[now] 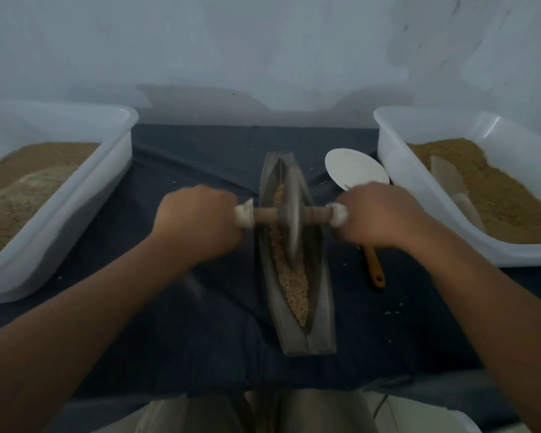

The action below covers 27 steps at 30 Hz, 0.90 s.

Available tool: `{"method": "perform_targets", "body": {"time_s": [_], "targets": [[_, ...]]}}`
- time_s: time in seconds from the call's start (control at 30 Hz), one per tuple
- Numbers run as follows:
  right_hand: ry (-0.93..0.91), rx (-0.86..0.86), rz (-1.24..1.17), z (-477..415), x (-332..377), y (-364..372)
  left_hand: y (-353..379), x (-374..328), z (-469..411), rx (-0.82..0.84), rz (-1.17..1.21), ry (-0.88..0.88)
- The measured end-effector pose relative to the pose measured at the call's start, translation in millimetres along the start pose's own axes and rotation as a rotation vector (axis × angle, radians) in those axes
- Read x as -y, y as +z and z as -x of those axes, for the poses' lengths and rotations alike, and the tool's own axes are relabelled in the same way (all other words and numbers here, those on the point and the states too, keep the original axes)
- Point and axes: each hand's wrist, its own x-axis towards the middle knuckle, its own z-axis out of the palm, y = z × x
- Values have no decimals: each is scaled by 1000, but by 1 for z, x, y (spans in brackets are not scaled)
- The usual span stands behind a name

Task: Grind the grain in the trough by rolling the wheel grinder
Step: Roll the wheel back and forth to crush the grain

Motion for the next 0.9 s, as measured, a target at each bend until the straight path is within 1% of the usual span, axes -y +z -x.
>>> {"method": "perform_targets", "body": {"time_s": [0.07, 0.1, 0.2, 0.23, 0.27, 0.3, 0.33, 0.4, 0.47, 0.5, 0.53, 0.57, 0.6, 0.67, 0.7, 0.73, 0.8, 0.87, 0.9], "targets": [[84, -164, 48, -37, 2, -1, 4, 4, -42, 20, 21, -69], [103, -217, 71, -49, 3, -2, 4, 5, -56, 30, 37, -91], [73, -273, 72, -60, 4, -6, -1, 3, -63, 47, 59, -103], [65, -243, 55, -55, 5, -7, -4, 3, -52, 61, 64, -95], [54, -176, 45, -44, 6, -7, -5, 2, -36, 71, 62, -68], [40, -71, 50, -30, 6, -5, -5, 3, -17, 69, 55, -25], [31, 42, 56, -12, 6, -1, -5, 4, 3, 34, 41, 35], [-10, 194, 0, 24, 3, -3, -11, 6, 40, -100, 16, 145], [-26, 268, -185, 40, 1, -8, -17, 7, 44, -209, -29, 197], [-20, 281, -213, 38, 2, -8, -17, 6, 37, -200, -49, 183], [-3, 238, -177, 31, 3, -5, -13, 6, 26, -150, -62, 158], [31, 143, -108, 17, 8, -2, -8, 5, 8, -81, -50, 116], [69, 13, -22, 3, 11, 0, -5, 5, -12, -20, -26, 55], [131, -204, 83, -26, 15, 0, 0, 8, -44, 40, 17, -28], [134, -252, 94, -38, 15, -1, 3, 8, -53, 40, 42, -49], [126, -255, 90, -45, 14, -5, 3, 8, -56, 27, 60, -63], [94, -208, 69, -46, 12, -10, 0, 5, -48, 40, 72, -75], [33, -111, 31, -24, 11, -13, -4, 5, -24, 87, 78, -35], [-6, -31, 2, -7, 9, -12, -5, 6, -7, 83, 64, 12]]}}
